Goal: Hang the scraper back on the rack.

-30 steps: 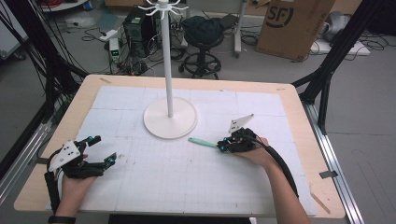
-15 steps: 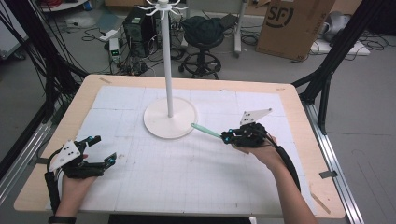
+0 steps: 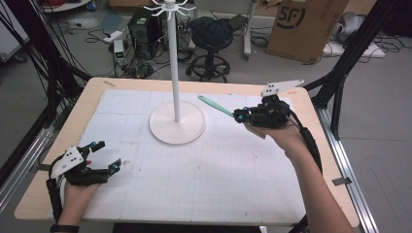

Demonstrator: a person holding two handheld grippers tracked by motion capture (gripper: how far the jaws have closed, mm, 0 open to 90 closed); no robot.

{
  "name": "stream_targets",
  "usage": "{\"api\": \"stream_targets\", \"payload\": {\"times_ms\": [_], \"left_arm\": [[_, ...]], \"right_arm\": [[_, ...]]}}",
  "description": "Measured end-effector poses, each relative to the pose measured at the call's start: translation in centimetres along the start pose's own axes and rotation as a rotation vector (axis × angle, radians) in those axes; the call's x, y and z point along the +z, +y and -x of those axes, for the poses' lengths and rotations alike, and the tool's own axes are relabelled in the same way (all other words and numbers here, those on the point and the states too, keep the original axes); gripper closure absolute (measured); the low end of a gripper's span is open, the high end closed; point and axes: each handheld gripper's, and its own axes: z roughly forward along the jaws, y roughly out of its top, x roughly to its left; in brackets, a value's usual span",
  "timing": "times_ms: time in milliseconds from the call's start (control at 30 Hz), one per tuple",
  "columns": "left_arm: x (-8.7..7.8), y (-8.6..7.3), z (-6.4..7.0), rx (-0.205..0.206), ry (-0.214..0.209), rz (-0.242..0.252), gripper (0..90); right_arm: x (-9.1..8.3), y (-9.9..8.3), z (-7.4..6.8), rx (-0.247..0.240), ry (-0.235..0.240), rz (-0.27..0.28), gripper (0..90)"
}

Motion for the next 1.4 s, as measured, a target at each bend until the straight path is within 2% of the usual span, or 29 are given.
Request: {"api": "stream_targets", "payload": {"times_ms": [33, 67, 133, 167, 233, 267, 333, 533, 700, 967, 1233, 1400], "left_arm": [[0.0, 0.0, 0.0, 0.0, 0.0, 0.001, 9.6], [0.0, 0.0, 0.0, 0.0, 0.0, 0.001, 9.6], [0.0, 0.0, 0.0, 0.001, 0.0, 0.0, 9.7], [0.0, 0.0, 0.0, 0.002, -0.001, 0.001, 9.7], [0.0, 0.0, 0.0, 0.002, -0.001, 0.0, 9.7], [0.0, 0.0, 0.0, 0.002, -0.001, 0.0, 9.7], [0.0, 0.0, 0.0, 0.001, -0.001, 0.002, 9.6], [0.0, 0.0, 0.0, 0.005, -0.003, 0.001, 9.6], [0.0, 0.0, 0.0, 0.006, -0.005, 0.001, 9.7], [0.0, 0.0, 0.0, 0.006, -0.007, 0.001, 9.6], [0.0, 0.0, 0.0, 0.006, -0.008, 0.001, 9.7], [0.0, 0.0, 0.0, 0.007, -0.008, 0.001, 9.7]], "right_arm": [[-0.3, 0.8, -0.2, -0.011, -0.009, 0.009, 81.6], [-0.3, 0.8, -0.2, -0.011, -0.009, 0.009, 81.6], [-0.9, 2.4, -0.7, -0.008, -0.007, 0.016, 81.6], [-1.4, 4.1, -1.2, -0.018, -0.018, 0.017, 81.6], [-1.8, 5.3, -1.5, -0.015, -0.029, 0.021, 81.6], [-1.8, 5.3, -1.5, -0.015, -0.029, 0.021, 81.6], [-2.5, 7.2, -1.9, -0.023, -0.061, 0.028, 81.6], [-4.1, 10.8, -2.2, -0.038, -0.092, 0.062, 81.6], [-4.9, 13.0, -2.0, -0.062, -0.111, 0.084, 81.6], [-5.4, 15.2, -1.6, -0.056, -0.129, 0.12, 81.5], [-5.3, 16.1, -1.6, -0.063, -0.133, 0.138, 81.5], [-4.7, 16.4, -1.5, -0.061, -0.131, 0.134, 81.5]]}}
